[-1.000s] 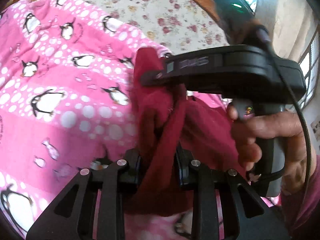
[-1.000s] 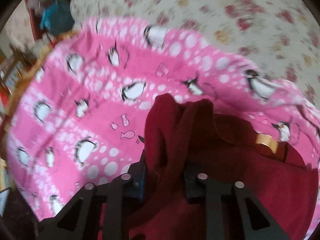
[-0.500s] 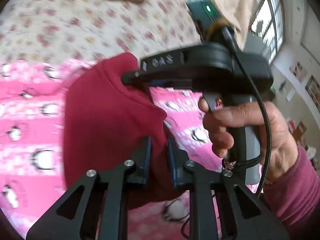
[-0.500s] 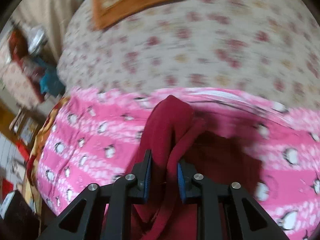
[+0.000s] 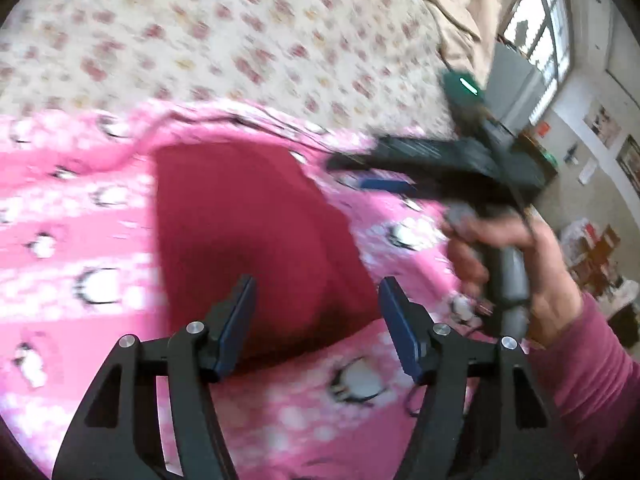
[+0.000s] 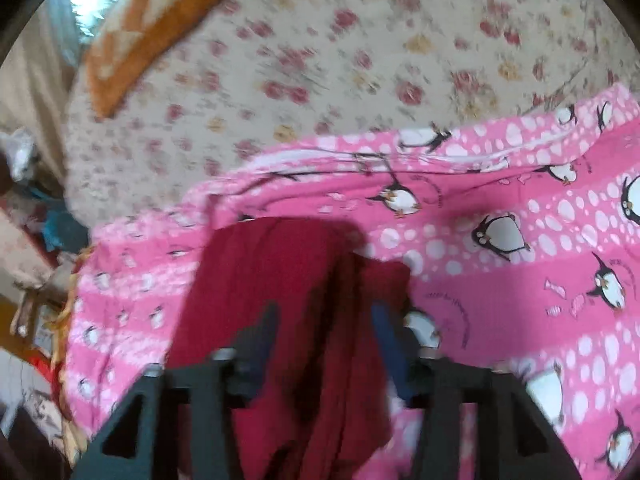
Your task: Fold small clothes
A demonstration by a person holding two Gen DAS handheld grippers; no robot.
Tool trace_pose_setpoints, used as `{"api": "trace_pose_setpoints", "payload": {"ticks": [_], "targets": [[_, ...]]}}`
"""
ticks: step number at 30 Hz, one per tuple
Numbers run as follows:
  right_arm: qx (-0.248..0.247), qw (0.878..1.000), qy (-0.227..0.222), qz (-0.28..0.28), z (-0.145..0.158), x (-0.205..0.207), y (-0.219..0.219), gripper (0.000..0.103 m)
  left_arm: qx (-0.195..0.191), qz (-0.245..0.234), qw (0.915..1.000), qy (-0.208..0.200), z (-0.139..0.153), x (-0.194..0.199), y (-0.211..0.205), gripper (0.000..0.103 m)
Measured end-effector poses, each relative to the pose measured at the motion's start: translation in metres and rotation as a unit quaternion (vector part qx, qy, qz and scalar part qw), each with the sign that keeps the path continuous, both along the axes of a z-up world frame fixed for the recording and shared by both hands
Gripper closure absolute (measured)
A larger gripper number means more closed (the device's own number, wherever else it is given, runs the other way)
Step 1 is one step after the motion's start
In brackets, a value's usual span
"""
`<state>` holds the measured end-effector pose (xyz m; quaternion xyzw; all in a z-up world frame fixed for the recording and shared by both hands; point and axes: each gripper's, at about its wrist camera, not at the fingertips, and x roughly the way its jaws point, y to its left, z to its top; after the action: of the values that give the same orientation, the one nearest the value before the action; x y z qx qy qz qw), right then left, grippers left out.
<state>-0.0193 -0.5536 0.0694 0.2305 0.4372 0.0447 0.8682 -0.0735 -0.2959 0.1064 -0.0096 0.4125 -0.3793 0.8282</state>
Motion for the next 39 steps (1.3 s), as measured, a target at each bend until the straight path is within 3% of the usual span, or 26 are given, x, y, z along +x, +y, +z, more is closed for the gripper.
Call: {"api": "trace_pose_setpoints", "payload": {"ticks": [2, 5, 7, 8, 13, 14, 17, 23, 29, 31, 32, 33, 35, 39], "targets": [[0.01, 1.0, 0.004, 0.012, 0.0, -0.021, 0.009, 0.031, 0.012, 0.032, 0.9994, -0.001, -0.003, 0.005, 0.016, 0.04], [0.02, 0.999, 0.032, 0.036, -0.016, -0.028, 0.029, 0.031, 0.024, 0.077, 0.9963, 0.031, -0.016, 0.018, 0.029, 0.04], [0.006, 0.998, 0.039, 0.054, -0.023, -0.026, 0.042, 0.049, 0.029, 0.085, 0.9952, 0.038, -0.019, 0.011, 0.035, 0.04], [-0.017, 0.997, 0.036, 0.063, -0.026, -0.026, 0.051, 0.063, 0.032, 0.086, 0.9951, 0.037, -0.015, 0.003, 0.041, 0.04], [-0.075, 0.996, 0.007, 0.042, -0.006, -0.04, 0.051, 0.07, 0.039, 0.085, 0.9955, 0.015, -0.008, -0.011, 0.042, 0.04], [-0.081, 0.996, -0.003, 0.028, 0.003, -0.047, 0.047, 0.068, 0.04, 0.087, 0.9953, 0.013, -0.007, -0.012, 0.043, 0.04], [-0.024, 0.998, -0.028, 0.042, 0.018, -0.07, 0.043, 0.04, 0.042, 0.09, 0.9949, 0.017, -0.009, -0.011, 0.043, 0.04], [0.066, 0.995, 0.039, 0.057, -0.023, -0.077, 0.058, 0.039, 0.054, 0.106, 0.9925, 0.026, -0.025, 0.006, 0.04, 0.04], [0.073, 0.995, 0.06, 0.012, -0.047, -0.051, 0.058, 0.039, 0.047, 0.116, 0.9888, 0.083, -0.054, 0.024, 0.042, 0.04], [0.078, 0.996, 0.046, 0.014, -0.047, -0.045, 0.062, 0.052, 0.048, 0.116, 0.9885, 0.083, -0.054, 0.025, 0.042, 0.04], [0.067, 0.997, 0.037, 0.021, -0.045, -0.043, 0.066, 0.069, 0.049, 0.116, 0.9886, 0.082, -0.052, 0.024, 0.041, 0.04], [0.057, 0.998, 0.032, 0.023, -0.043, -0.043, 0.067, 0.078, 0.049, 0.115, 0.989, 0.079, -0.048, 0.023, 0.041, 0.04], [0.035, 0.999, 0.011, 0.03, -0.03, -0.05, 0.067, 0.088, 0.047, 0.111, 0.9907, 0.064, -0.039, 0.02, 0.04, 0.04], [-0.023, 0.999, -0.027, 0.04, 0.004, -0.071, 0.059, 0.091, 0.046, 0.107, 0.9926, 0.033, -0.026, 0.017, 0.035, 0.039]]}}
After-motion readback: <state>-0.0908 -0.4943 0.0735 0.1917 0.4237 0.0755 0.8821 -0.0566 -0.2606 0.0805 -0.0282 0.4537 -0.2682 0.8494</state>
